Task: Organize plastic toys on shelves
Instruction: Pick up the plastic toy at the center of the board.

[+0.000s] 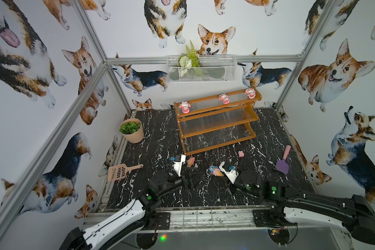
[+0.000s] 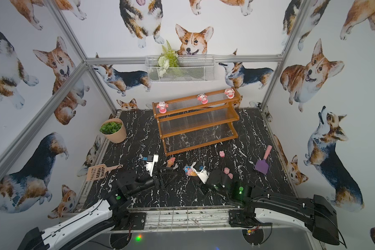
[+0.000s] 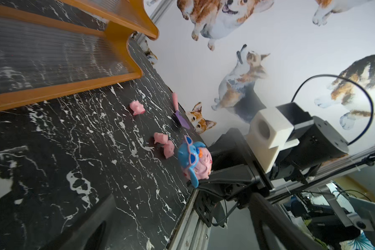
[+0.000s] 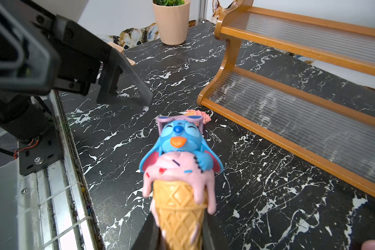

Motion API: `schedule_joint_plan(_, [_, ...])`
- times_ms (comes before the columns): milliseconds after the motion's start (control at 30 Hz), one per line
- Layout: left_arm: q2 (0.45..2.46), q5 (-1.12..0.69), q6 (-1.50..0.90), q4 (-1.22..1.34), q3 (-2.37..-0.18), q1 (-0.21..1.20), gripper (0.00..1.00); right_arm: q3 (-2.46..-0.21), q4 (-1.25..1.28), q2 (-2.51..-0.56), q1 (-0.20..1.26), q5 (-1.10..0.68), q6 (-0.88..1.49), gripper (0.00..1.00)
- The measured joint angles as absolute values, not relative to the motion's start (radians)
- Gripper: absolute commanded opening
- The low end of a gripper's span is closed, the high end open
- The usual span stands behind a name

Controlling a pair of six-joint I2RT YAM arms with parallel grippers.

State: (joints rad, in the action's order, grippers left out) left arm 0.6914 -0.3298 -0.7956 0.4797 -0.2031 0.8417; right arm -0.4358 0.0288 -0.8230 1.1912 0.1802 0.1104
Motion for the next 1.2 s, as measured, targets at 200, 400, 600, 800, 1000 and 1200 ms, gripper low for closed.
schedule_joint_plan(200, [0.948,-0.257,-0.783,0.618,-0.278,0.947,0.97,-0.427,0.019,-0.78,1.192,0.157,0.108,0.12])
schedule_joint_plan(400, [1.059,-0.237,-0.796,0.709,-0.333,0.997,0.87,-0.418,0.011,-0.76,1.192,0.13,0.105,0.12])
schedule_joint_plan(600, [1.091,-0.229,-0.8,0.729,-0.359,1.015,0.7,-0.418,0.01,-0.76,1.192,0.128,0.104,0.12])
schedule_joint_plan(800, [1.117,-0.237,-0.801,0.709,-0.387,1.015,0.65,-0.418,0.01,-0.759,1.192,0.127,0.104,0.13])
schedule_joint_plan(1000, [1.158,-0.279,-0.809,0.698,-0.413,1.015,0.56,-0.418,0.01,-0.759,1.192,0.13,0.104,0.13])
schedule_joint_plan(1200, [1.164,-0.294,-0.815,0.686,-0.418,1.015,0.39,-0.418,0.009,-0.752,1.191,0.132,0.101,0.13])
